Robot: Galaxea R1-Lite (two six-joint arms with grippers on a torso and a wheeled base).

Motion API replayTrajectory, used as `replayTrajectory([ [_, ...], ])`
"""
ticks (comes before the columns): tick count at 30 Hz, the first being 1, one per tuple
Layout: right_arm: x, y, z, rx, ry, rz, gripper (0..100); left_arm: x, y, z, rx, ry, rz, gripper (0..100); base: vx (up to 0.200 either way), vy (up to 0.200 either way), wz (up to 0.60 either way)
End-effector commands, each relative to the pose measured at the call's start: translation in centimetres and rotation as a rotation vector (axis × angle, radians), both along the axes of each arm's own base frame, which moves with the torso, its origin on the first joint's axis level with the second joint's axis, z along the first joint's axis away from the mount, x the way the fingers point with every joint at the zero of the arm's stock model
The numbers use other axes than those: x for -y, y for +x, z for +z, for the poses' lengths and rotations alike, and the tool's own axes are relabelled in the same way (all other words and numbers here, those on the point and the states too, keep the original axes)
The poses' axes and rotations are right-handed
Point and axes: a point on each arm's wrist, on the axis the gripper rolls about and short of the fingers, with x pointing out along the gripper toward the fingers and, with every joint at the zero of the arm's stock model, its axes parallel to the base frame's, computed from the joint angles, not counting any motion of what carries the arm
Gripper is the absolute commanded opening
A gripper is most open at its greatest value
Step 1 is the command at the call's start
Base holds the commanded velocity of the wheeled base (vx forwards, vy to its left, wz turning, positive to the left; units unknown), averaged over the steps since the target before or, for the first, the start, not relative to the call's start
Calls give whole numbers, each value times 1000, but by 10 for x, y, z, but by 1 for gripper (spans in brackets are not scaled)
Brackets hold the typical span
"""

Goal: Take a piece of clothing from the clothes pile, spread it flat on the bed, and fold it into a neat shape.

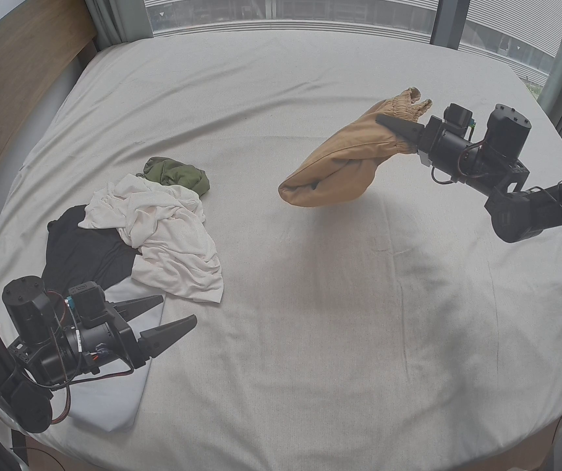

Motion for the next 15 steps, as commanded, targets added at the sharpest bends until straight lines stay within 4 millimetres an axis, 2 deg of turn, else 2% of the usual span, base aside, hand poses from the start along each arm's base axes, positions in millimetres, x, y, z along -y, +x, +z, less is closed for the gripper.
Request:
replayTrajectory([
  [1,-10,34,-37,-42,-10,5,0,0,-1,-1,-8,-1,-12,100,0,0,0],
  [4,-9,43,-48,-52,-11,-3,0,0,-1,-1,-6,-3,-12,100,0,0,0],
  [5,-8,50,-66,-83,-20,-10,0,0,-1,-1,-8,-4,-12,100,0,0,0],
  [7,-4,53,-77,-106,-25,-20,0,0,-1,-1,-11,-7,-12,100,0,0,0],
  [8,-4,53,-77,-106,-25,-20,0,0,-1,-1,-11,-7,-12,100,0,0,0],
  [9,3,51,-88,-136,-31,-34,0,0,-1,0,-9,-7,-9,100,0,0,0],
  [14,20,45,-107,-185,-55,-70,0,0,-2,1,-6,-8,-11,100,0,0,0],
  [15,31,42,-117,-199,-73,-94,0,0,-2,1,-6,-8,-13,100,0,0,0],
])
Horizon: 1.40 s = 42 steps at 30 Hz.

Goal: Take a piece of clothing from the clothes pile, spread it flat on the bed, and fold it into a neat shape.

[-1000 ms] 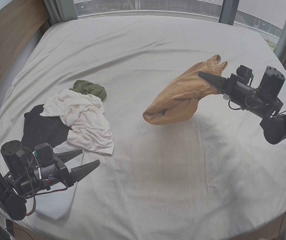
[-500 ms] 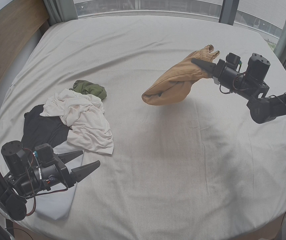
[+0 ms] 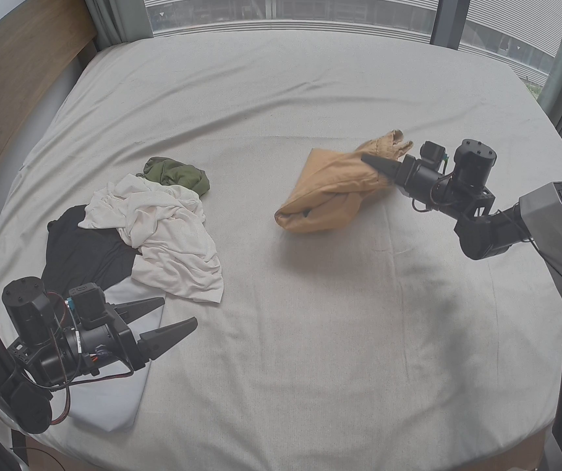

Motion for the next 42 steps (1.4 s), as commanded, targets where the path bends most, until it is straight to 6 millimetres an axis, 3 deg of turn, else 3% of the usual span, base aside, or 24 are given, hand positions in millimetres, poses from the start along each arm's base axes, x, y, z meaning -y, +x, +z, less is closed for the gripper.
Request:
replayTrajectory([
  [1,28,-6,-36,-75,-45,-59,0,0,-1,1,3,-1,2,100,0,0,0],
  [6,37,-24,-54,-118,-59,-74,0,0,0,1,5,-1,-1,100,0,0,0],
  [17,38,-43,-82,-157,-67,-72,0,0,1,2,11,-2,0,100,0,0,0],
  [30,38,-47,-87,-156,-83,-69,0,0,1,2,12,-3,0,100,0,0,0],
  [31,38,-47,-88,-158,-84,-69,100,0,0,2,11,-2,0,100,0,0,0],
  [38,42,-55,-90,-177,-92,-91,100,0,1,2,9,-2,2,100,0,0,0],
  [42,58,-76,-78,-154,-125,-130,100,2,-5,13,36,-34,-7,100,0,0,0],
])
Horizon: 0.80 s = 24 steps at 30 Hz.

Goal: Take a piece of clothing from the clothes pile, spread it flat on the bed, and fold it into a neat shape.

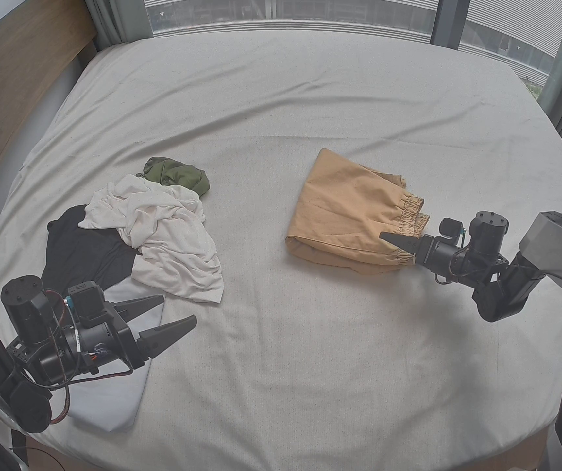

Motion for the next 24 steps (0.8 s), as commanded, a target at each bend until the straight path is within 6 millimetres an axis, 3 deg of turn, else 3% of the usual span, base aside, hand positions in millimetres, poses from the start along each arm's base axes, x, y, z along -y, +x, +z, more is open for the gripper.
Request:
replayTrajectory([
  [1,20,-27,17,31,-39,-43,100,3,-10,17,29,-56,-17,100,0,0,0],
  [6,36,-57,31,76,-52,-83,100,9,-16,26,-3,-129,-41,100,0,0,0],
  [11,43,-117,62,167,-48,-101,100,9,-34,34,22,-140,-55,100,0,0,0],
  [13,41,-132,69,190,-46,-92,100,9,-38,40,47,-148,-61,100,0,0,0],
  [14,36,-153,79,215,-43,-76,100,8,-44,46,77,-157,-66,100,0,0,0],
  [15,36,-153,79,215,-43,-76,100,8,-49,50,94,-162,-77,100,0,0,0],
  [16,27,-171,89,245,-36,-35,100,9,-53,51,99,-165,-89,100,0,0,0],
  [18,24,-177,93,254,-33,-22,100,10,-57,52,100,-166,-99,100,0,0,0],
  [19,18,-194,102,290,-25,11,100,9,-68,55,110,-179,-117,100,0,0,0],
  [24,4,-226,115,329,-5,99,100,13,-91,67,121,-254,-192,100,0,0,0],
])
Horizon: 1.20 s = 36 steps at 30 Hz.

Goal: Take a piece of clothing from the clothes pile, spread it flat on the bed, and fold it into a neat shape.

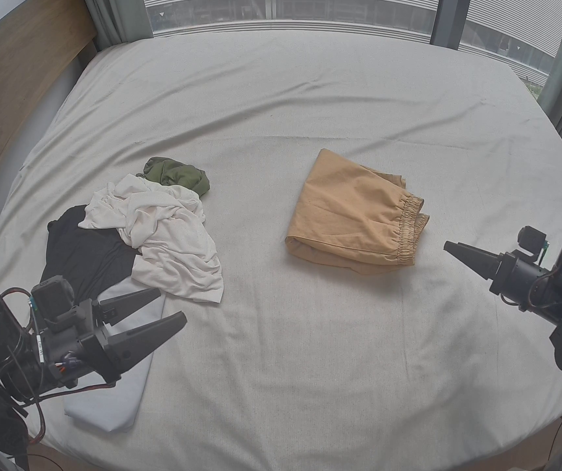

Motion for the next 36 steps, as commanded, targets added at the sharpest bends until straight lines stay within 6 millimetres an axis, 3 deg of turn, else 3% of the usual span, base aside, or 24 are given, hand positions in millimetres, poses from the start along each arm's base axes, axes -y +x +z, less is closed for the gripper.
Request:
replayTrajectory([
  [1,-17,-58,28,101,16,118,100,2,-38,20,63,-85,-97,100,0,0,0],
  [6,-17,-75,32,105,17,141,100,2,-49,21,66,-91,-133,100,0,0,0],
  [15,-1,-133,29,152,-21,129,100,-12,-97,26,64,-96,-219,100,0,0,0],
  [24,17,-202,22,175,-22,89,100,-47,-151,12,45,-103,-98,100,0,0,0],
  [25,17,-202,22,175,-22,89,100,-47,-151,12,45,-103,-98,100,0,0,0],
  [26,21,-218,20,185,-21,83,100,-54,-161,7,27,-94,-66,100,0,0,0],
  [29,26,-241,17,203,-25,37,100,-60,-175,-5,19,-81,30,100,0,0,0],
  [36,28,-270,3,233,-27,-27,100,-64,-197,-14,84,-89,136,100,0,0,0],
])
